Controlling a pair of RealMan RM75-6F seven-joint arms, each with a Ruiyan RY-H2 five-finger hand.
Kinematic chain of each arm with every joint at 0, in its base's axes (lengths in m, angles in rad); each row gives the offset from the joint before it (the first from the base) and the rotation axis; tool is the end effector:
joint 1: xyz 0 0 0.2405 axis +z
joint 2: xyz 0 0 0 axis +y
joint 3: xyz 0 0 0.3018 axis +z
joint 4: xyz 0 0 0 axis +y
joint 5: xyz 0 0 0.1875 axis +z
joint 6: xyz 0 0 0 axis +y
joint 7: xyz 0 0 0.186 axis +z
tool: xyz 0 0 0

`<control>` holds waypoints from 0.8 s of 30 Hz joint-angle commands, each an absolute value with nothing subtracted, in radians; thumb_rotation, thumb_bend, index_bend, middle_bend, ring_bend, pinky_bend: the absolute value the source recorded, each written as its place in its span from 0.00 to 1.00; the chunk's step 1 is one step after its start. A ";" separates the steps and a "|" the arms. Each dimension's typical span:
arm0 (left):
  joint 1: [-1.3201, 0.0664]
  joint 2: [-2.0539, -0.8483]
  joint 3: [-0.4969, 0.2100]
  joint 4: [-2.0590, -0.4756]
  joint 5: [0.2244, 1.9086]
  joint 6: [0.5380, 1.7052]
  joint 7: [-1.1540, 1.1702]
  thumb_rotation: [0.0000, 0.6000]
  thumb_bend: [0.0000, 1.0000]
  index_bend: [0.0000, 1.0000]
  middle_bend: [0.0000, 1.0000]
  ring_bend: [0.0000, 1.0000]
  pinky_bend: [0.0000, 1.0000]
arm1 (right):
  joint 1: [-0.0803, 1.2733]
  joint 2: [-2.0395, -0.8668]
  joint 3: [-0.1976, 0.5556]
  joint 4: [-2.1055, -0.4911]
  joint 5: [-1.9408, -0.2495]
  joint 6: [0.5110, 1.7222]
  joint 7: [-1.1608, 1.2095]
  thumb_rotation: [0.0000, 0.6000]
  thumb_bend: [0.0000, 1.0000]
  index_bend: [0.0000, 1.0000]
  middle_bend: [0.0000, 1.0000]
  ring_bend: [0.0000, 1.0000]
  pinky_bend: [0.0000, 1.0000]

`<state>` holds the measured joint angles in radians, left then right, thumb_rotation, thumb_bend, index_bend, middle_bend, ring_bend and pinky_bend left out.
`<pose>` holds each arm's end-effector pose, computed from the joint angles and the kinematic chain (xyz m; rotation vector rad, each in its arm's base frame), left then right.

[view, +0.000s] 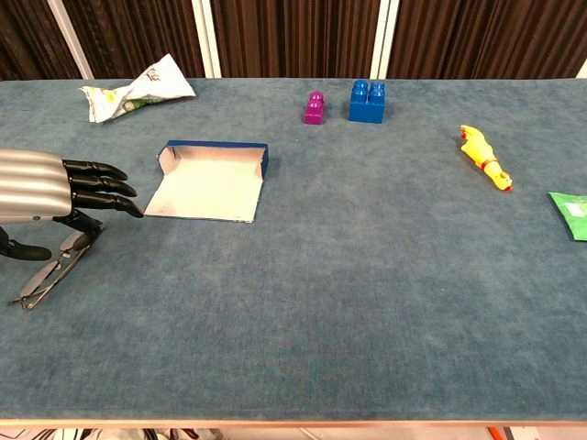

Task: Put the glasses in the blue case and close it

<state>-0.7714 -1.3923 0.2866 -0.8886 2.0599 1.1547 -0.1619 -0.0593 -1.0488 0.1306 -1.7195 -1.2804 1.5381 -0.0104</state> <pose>-0.2722 0.3653 0.0307 -2.5781 -0.0783 -0.5679 -0.3807 -0.1803 0.2517 1.0429 -0.9829 0.7885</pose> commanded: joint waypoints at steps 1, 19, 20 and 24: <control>-0.772 -1.398 0.293 -0.879 2.058 1.155 -0.167 1.00 0.28 0.49 0.10 0.00 0.00 | -0.060 -1.049 0.131 -1.720 -1.279 1.538 -0.011 1.00 0.14 0.00 0.02 0.12 0.24; -0.777 -1.424 0.314 -0.834 2.039 1.147 -0.173 1.00 0.28 0.53 0.11 0.00 0.00 | -0.061 -1.048 0.138 -1.727 -1.267 1.536 -0.009 1.00 0.14 0.00 0.02 0.12 0.24; -0.778 -1.425 0.313 -0.832 2.037 1.148 -0.172 1.00 0.28 0.53 0.11 0.00 0.00 | -0.061 -1.048 0.139 -1.727 -1.265 1.535 -0.009 1.00 0.14 0.00 0.02 0.12 0.24; -0.779 -1.424 0.316 -0.832 2.031 1.143 -0.166 1.00 0.29 0.54 0.11 0.00 0.00 | -0.062 -1.047 0.140 -1.731 -1.260 1.533 -0.006 1.00 0.14 0.00 0.02 0.12 0.24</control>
